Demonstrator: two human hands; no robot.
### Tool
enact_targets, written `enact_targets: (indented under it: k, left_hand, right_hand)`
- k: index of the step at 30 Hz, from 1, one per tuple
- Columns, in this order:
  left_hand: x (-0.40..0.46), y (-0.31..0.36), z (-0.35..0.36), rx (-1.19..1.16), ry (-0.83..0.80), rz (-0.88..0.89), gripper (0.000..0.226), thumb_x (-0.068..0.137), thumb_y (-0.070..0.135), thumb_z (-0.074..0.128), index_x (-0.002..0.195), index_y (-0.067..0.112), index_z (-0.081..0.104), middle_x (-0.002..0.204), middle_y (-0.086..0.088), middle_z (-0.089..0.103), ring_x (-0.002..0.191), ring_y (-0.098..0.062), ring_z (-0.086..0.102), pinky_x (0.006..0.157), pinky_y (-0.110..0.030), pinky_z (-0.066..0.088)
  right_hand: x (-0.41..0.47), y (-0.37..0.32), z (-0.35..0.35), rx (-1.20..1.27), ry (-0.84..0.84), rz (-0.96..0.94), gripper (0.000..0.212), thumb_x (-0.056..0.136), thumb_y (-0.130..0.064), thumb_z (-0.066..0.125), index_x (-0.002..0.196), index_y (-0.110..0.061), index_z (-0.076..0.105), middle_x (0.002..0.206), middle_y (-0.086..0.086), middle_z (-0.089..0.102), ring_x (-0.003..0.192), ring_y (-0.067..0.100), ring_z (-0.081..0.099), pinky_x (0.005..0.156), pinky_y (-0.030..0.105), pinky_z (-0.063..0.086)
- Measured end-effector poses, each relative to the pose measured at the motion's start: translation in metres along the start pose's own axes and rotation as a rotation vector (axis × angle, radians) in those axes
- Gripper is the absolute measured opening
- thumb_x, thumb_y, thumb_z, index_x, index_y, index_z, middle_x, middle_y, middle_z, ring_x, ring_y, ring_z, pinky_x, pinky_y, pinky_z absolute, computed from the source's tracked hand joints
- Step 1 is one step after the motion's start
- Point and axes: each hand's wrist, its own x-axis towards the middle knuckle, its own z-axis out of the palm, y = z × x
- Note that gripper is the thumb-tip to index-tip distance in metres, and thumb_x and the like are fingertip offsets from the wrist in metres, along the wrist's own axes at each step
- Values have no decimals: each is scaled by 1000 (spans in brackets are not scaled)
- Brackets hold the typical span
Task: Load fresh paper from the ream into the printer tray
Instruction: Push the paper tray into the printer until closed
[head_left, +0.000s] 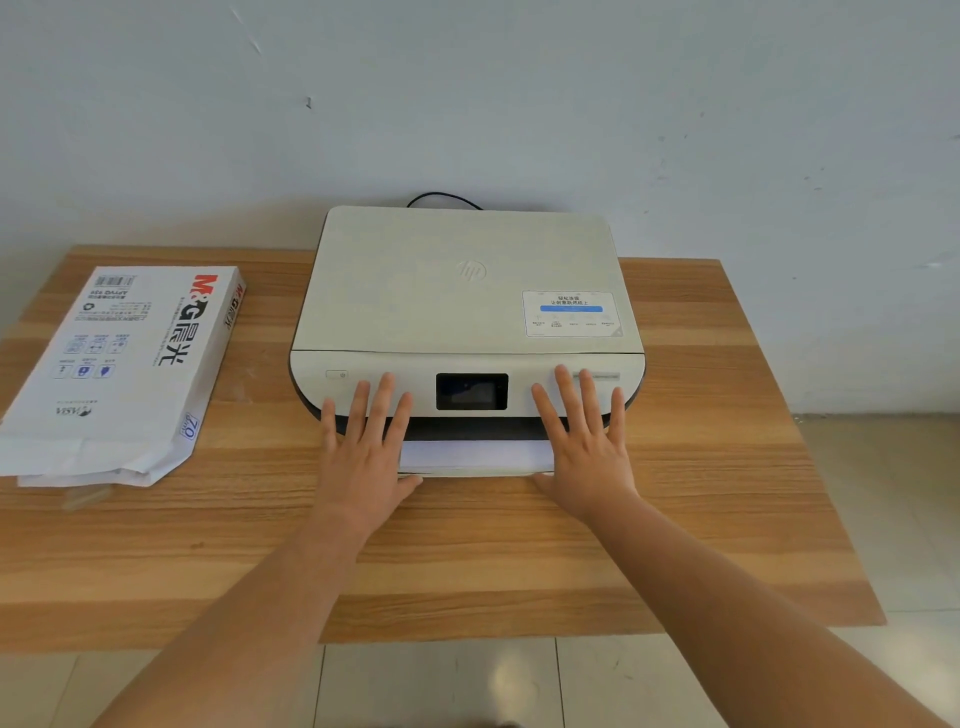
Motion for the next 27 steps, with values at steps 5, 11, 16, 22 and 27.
enact_targets:
  k: [5, 11, 16, 22, 27]
  left_hand:
    - [4, -6, 6, -21, 25, -15, 108, 70, 70, 59, 150, 19, 7, 159, -9, -11, 146, -30, -2, 114, -61, 1]
    - [12, -6, 6, -32, 41, -22, 109, 72, 69, 59, 150, 20, 1, 158, -8, -16, 146, -30, -6, 114, -61, 0]
    - [16, -6, 6, -31, 36, -27, 109, 74, 69, 56, 149, 21, -6, 156, -8, -23, 145, -29, -11, 114, -61, -1]
    - [19, -4, 4, -14, 33, -31, 107, 76, 69, 53, 149, 22, -11, 155, -9, -26, 144, -30, -13, 114, -61, -2]
    - [24, -2, 4, -21, 49, -34, 106, 78, 66, 54, 149, 22, -10, 156, -8, -24, 144, -30, -13, 113, -61, -2]
  right_hand:
    - [4, 1, 3, 7, 14, 17, 119, 72, -66, 63, 150, -25, -16, 159, 10, -23, 145, 34, -21, 114, 63, -9]
    - [11, 4, 2, 9, 16, 37, 119, 74, -68, 61, 150, -24, -19, 157, 10, -27, 144, 34, -24, 113, 63, -11]
    - [16, 3, 0, 12, 21, 36, 119, 73, -66, 63, 149, -27, -20, 158, 10, -25, 144, 34, -23, 112, 66, -8]
    - [22, 3, 0, 19, 24, 49, 120, 73, -66, 62, 148, -27, -23, 157, 10, -26, 143, 34, -26, 112, 67, -9]
    - [28, 2, -1, 9, 27, 63, 124, 71, -68, 63, 147, -26, -24, 157, 10, -26, 143, 34, -26, 111, 68, -7]
